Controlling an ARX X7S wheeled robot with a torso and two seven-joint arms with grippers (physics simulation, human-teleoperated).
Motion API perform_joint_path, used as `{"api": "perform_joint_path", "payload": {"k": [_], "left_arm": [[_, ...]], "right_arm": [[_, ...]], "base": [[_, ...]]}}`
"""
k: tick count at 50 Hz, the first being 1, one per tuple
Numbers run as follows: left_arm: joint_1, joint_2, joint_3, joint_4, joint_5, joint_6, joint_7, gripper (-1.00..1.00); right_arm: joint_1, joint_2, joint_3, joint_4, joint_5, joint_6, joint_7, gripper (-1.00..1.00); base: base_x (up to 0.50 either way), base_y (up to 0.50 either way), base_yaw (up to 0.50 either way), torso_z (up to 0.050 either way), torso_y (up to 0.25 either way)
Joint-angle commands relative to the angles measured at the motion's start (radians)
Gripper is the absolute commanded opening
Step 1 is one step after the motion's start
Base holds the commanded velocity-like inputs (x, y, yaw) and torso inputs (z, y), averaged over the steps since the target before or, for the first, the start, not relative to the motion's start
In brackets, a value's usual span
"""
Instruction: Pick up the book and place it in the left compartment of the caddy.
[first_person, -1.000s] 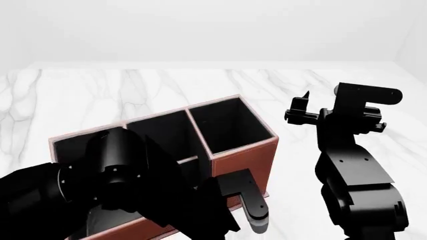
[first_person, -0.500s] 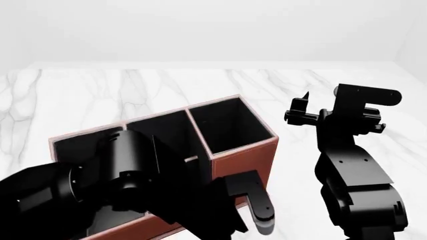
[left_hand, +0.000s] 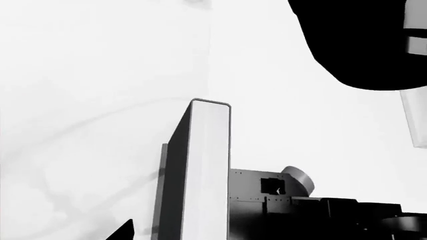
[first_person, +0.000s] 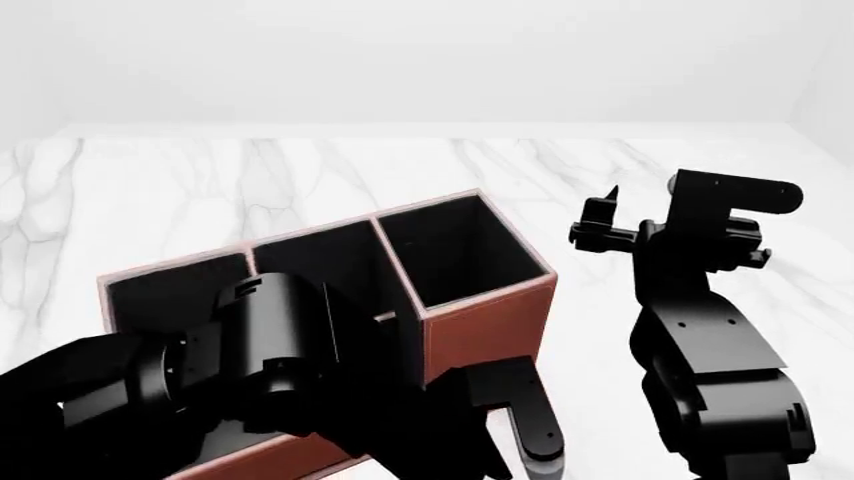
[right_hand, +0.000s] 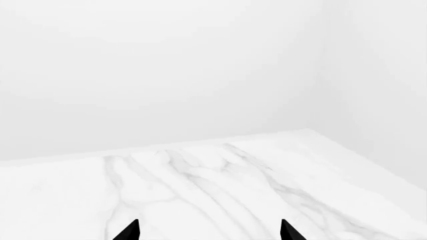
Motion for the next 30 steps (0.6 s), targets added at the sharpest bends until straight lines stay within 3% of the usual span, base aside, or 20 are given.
{"api": "perform_joint_path", "payload": {"k": [1,30], "left_arm": [[0.004,0.008,0.021,-0.019,0.029,0.027,0.036,1.00],[0.033,0.054,0.081,-0.084,0.102,0.108,0.145,1.00]], "right_arm": [[-0.003,0.002,-0.001,0.002,0.005,-0.004,0.001,1.00],[-0.008,0.011,0.009,0.004,0.025,-0.014,0.004,1.00]], "base": [[0.00,0.00,0.00,0.000,0.000],[0.00,0.00,0.00,0.000,0.000]]}}
